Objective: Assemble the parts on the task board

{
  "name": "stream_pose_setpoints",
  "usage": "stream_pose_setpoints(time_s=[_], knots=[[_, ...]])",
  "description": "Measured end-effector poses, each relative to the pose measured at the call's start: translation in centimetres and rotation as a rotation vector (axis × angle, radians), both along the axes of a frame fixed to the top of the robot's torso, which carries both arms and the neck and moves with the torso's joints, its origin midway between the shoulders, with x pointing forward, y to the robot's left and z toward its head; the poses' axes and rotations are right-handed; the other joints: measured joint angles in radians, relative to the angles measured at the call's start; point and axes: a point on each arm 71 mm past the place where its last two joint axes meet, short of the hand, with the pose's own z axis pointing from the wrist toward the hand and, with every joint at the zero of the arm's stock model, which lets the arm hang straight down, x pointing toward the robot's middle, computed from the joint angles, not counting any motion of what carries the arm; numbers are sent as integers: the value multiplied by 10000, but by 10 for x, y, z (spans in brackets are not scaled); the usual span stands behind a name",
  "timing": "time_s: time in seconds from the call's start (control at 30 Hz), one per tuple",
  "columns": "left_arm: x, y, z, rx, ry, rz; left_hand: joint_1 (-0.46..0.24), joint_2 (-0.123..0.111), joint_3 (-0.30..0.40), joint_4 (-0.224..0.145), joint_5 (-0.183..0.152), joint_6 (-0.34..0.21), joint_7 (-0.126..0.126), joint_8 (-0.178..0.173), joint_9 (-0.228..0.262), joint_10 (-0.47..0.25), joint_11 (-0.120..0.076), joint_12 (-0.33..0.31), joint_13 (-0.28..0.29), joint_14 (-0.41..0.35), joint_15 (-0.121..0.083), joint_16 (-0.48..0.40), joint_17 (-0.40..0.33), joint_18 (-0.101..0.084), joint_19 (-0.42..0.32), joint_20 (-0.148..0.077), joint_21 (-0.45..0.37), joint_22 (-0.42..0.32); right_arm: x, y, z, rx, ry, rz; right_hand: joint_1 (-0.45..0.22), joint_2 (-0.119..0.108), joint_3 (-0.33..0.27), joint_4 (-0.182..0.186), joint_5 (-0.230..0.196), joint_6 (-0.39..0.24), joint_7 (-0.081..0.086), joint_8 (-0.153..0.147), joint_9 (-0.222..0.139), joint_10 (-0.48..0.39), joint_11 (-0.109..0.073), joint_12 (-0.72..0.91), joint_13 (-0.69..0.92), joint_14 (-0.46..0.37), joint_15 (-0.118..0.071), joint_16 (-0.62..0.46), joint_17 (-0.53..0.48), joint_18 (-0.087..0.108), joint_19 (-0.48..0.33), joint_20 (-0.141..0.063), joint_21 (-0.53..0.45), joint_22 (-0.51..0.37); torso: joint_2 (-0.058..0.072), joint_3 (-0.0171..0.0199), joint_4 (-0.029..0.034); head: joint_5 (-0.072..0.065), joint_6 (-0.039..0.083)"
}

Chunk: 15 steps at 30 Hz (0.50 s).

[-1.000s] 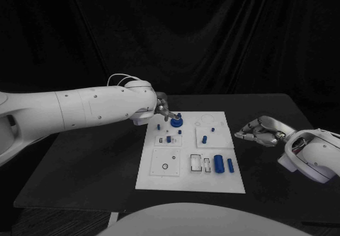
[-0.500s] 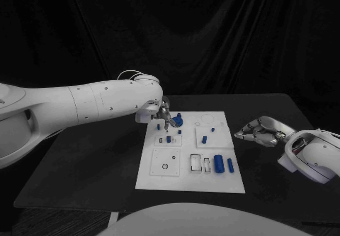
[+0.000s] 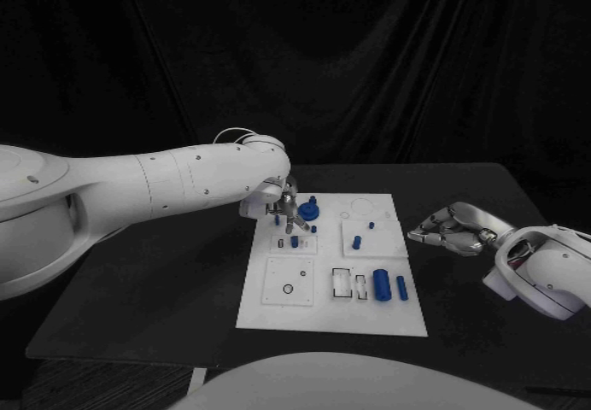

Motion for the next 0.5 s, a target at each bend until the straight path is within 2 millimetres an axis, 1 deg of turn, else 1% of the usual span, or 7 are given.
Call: stream_pose_setpoints(time_s=[0.17,0.23,0.3,0.5], knots=[[0,-1,-7,87,187,11,0,0,28,-28,0,0,0,-98,-119,0,0,1,-1,0,0,0,0,1,0,0,0,0,0,0,0,2,1,0,0,0,0,0,0,0,0,0,0,0,0,0,0,0,0,0,0,-1,0,0,0,-1,-2,-1,-1,-7,0],[0,-1,-9,113,237,30,23,23,29,-28,37,35,-35,-169,-191,26,26,2,-1,0,0,0,0,1,0,0,0,0,0,0,0,4,2,3,0,0,0,0,0,0,0,0,0,0,0,0,0,0,0,0,0,0,0,0,0,-1,-4,-1,-1,-9,0],[0,0,-11,141,282,61,60,60,70,-70,37,71,-1,-212,-260,24,28,30,-1,0,0,0,0,0,0,0,0,0,0,0,0,7,3,8,0,0,0,0,39,0,0,0,1,0,0,0,0,0,0,0,0,0,0,0,0,-1,-6,-1,-4,-9,0],[1,0,-16,240,309,109,86,86,70,-70,37,71,-1,-227,-319,9,43,37,1,0,0,0,0,1,0,0,0,0,-1,0,0,8,4,6,0,0,0,0,39,0,0,0,1,0,0,0,0,0,0,0,0,-1,0,0,0,-1,-8,0,-11,-2,0]])
